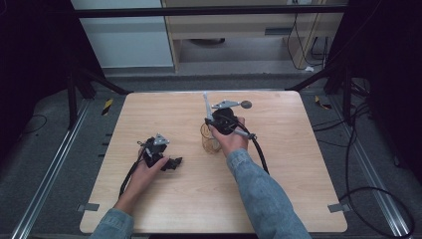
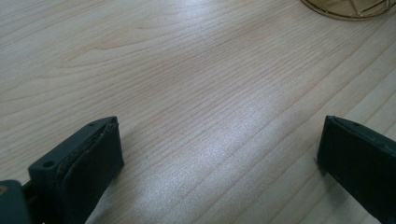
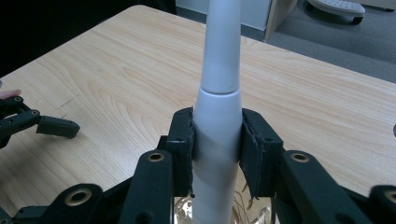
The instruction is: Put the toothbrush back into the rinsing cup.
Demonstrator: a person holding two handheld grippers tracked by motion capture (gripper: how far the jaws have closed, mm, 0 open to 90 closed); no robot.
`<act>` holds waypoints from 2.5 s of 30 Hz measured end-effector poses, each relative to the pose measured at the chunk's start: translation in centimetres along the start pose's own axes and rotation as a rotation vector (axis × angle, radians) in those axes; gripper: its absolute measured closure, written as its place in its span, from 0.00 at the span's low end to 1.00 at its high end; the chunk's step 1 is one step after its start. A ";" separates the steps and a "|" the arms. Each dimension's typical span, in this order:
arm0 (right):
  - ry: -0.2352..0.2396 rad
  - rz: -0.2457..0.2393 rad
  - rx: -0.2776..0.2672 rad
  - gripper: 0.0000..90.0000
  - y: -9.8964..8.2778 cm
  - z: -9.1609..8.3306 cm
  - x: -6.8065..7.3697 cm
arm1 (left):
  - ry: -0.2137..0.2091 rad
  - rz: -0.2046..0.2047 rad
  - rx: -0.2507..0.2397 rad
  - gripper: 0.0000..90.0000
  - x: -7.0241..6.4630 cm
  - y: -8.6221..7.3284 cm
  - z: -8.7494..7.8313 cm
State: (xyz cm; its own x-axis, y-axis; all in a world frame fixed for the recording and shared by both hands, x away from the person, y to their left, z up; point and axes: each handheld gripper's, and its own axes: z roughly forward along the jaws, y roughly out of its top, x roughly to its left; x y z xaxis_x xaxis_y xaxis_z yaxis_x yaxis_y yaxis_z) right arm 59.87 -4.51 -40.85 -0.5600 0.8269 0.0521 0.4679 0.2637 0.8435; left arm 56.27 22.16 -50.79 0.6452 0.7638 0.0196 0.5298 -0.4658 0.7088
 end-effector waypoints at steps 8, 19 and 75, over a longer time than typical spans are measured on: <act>-0.001 -0.001 0.010 0.75 -0.1 0.1 0.0 | 0.000 0.000 0.000 0.00 0.0 0.0 0.0; -0.001 -0.001 0.019 0.75 -0.2 0.4 0.0 | 0.000 0.000 -0.001 0.00 0.0 0.0 0.0; -0.005 -0.020 0.057 0.73 0.8 1.4 0.1 | -0.001 0.000 0.000 0.00 0.0 0.0 0.0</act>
State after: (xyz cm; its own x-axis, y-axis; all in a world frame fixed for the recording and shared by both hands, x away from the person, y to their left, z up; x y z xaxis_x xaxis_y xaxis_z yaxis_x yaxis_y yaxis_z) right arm 61.12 -3.51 -40.97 -0.5662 0.8236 0.0328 0.4950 0.3079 0.8125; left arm 56.28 22.17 -50.79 0.6453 0.7637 0.0191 0.5299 -0.4655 0.7089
